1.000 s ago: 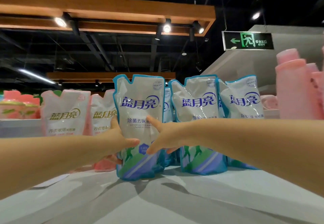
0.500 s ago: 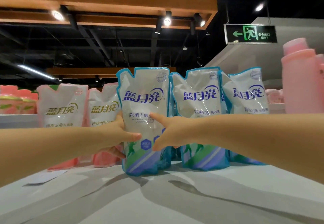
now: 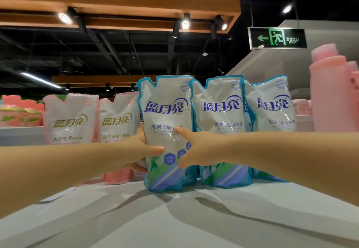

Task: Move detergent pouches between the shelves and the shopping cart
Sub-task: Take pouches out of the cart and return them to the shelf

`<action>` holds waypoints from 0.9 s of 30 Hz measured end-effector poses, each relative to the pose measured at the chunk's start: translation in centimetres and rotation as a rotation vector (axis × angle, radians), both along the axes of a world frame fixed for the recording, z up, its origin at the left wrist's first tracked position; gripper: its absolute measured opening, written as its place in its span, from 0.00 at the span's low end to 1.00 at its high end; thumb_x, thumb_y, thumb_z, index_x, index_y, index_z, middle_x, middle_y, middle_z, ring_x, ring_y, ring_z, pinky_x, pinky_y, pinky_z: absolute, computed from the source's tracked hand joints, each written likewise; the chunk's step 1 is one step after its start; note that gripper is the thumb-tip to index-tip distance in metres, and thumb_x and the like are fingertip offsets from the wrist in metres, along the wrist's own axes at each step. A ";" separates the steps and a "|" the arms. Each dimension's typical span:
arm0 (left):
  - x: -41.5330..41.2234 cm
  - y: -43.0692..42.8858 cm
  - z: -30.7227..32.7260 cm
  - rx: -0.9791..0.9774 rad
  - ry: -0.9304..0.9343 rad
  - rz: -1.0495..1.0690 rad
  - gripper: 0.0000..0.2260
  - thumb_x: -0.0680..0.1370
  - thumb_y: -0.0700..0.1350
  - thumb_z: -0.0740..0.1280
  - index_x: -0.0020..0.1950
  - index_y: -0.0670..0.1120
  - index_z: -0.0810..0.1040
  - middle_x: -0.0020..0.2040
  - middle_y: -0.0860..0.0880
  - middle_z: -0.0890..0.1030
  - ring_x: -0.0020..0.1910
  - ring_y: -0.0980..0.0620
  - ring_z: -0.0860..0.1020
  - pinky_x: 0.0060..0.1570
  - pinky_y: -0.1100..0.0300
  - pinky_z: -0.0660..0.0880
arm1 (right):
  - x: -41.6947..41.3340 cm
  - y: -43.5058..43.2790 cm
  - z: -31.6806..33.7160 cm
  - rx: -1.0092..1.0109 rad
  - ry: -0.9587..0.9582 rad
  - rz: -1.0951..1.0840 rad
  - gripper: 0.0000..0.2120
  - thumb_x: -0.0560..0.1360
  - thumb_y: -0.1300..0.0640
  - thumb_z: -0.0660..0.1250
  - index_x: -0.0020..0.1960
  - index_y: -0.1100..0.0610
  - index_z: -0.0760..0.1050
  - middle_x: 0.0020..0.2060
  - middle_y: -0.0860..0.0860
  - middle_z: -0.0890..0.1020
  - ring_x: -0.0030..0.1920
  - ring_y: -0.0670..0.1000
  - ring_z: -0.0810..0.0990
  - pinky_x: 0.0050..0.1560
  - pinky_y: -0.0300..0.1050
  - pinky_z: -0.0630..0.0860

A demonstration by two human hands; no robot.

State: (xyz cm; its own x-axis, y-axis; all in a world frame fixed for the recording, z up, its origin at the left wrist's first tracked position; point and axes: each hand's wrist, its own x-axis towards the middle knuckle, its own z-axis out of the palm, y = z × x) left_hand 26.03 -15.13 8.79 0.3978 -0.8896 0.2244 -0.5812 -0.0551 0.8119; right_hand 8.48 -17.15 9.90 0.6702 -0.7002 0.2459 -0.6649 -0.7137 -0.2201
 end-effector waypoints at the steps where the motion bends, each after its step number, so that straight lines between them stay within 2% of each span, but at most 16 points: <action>1: -0.1 0.0 -0.1 -0.007 -0.002 0.000 0.36 0.73 0.44 0.70 0.73 0.57 0.51 0.61 0.47 0.74 0.56 0.45 0.77 0.48 0.45 0.80 | 0.1 -0.1 -0.1 -0.005 0.006 -0.009 0.41 0.75 0.53 0.65 0.76 0.41 0.40 0.41 0.49 0.72 0.34 0.45 0.71 0.32 0.36 0.71; 5: -0.3 0.2 -0.5 -0.027 -0.051 0.049 0.38 0.73 0.48 0.70 0.74 0.56 0.49 0.65 0.47 0.72 0.59 0.44 0.76 0.47 0.46 0.80 | 0.1 -0.2 -0.4 -0.035 0.042 -0.038 0.42 0.75 0.53 0.64 0.76 0.41 0.38 0.51 0.53 0.76 0.34 0.47 0.72 0.34 0.39 0.71; 9: -0.4 1.0 -0.7 -0.051 -0.252 0.151 0.43 0.73 0.54 0.68 0.76 0.52 0.41 0.69 0.45 0.70 0.61 0.44 0.74 0.52 0.50 0.78 | -0.3 0.1 -0.9 -0.032 0.062 -0.053 0.43 0.75 0.53 0.64 0.76 0.43 0.36 0.38 0.52 0.73 0.33 0.48 0.71 0.35 0.40 0.70; 12: -0.4 1.8 -0.7 -0.024 -0.351 0.160 0.47 0.73 0.55 0.69 0.75 0.52 0.35 0.69 0.44 0.70 0.57 0.45 0.76 0.48 0.53 0.78 | -0.6 0.5 -1.1 -0.036 0.078 -0.069 0.42 0.75 0.53 0.64 0.76 0.43 0.36 0.36 0.51 0.72 0.34 0.48 0.71 0.34 0.39 0.70; 14: -0.8 2.3 -1.1 0.012 -0.380 0.143 0.46 0.73 0.53 0.69 0.76 0.51 0.37 0.68 0.45 0.70 0.53 0.47 0.75 0.47 0.57 0.76 | -0.8 0.9 -1.3 -0.029 0.087 -0.073 0.42 0.75 0.53 0.64 0.76 0.42 0.36 0.37 0.51 0.73 0.34 0.48 0.71 0.35 0.39 0.70; 18: -1.7 2.4 -1.9 -0.016 -0.399 0.053 0.43 0.73 0.48 0.70 0.76 0.52 0.41 0.66 0.47 0.72 0.49 0.52 0.72 0.46 0.63 0.72 | -0.9 1.8 -2.2 -0.026 0.141 -0.064 0.42 0.75 0.51 0.64 0.76 0.43 0.37 0.47 0.53 0.75 0.38 0.49 0.73 0.38 0.40 0.69; 22: -1.8 2.3 -2.1 -0.023 -0.372 0.059 0.44 0.73 0.46 0.70 0.76 0.53 0.40 0.67 0.46 0.71 0.48 0.53 0.72 0.34 0.67 0.72 | -1.1 1.7 -2.8 -0.006 0.167 -0.049 0.42 0.76 0.50 0.64 0.76 0.43 0.35 0.59 0.57 0.76 0.50 0.55 0.74 0.49 0.43 0.69; 23: -1.9 2.4 -2.1 -0.021 -0.371 0.065 0.44 0.73 0.46 0.70 0.76 0.53 0.40 0.67 0.46 0.71 0.48 0.52 0.72 0.34 0.66 0.72 | -1.3 1.6 -2.8 -0.008 0.170 -0.052 0.42 0.76 0.50 0.64 0.76 0.43 0.35 0.59 0.57 0.77 0.50 0.55 0.73 0.49 0.43 0.68; 25: -2.3 2.6 -2.0 -0.022 -0.385 0.076 0.44 0.74 0.46 0.70 0.75 0.52 0.40 0.67 0.46 0.71 0.48 0.52 0.71 0.41 0.64 0.72 | -1.5 1.7 -2.6 -0.035 0.170 -0.055 0.42 0.76 0.50 0.64 0.76 0.44 0.36 0.58 0.56 0.77 0.49 0.55 0.72 0.50 0.43 0.69; 27: -2.7 3.0 -1.9 -0.047 -0.397 0.078 0.44 0.73 0.46 0.71 0.75 0.51 0.40 0.69 0.46 0.69 0.50 0.51 0.71 0.47 0.63 0.70 | -1.9 1.9 -2.3 -0.087 0.148 -0.045 0.42 0.76 0.51 0.64 0.76 0.44 0.37 0.52 0.53 0.77 0.45 0.53 0.73 0.46 0.43 0.71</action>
State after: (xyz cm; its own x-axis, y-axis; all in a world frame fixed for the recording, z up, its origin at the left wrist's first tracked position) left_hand 23.36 -12.10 6.88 0.3376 -0.8452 0.4142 -0.8458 -0.0794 0.5275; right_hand 6.59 -15.27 7.59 0.6718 -0.7108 0.2083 -0.7173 -0.6945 -0.0562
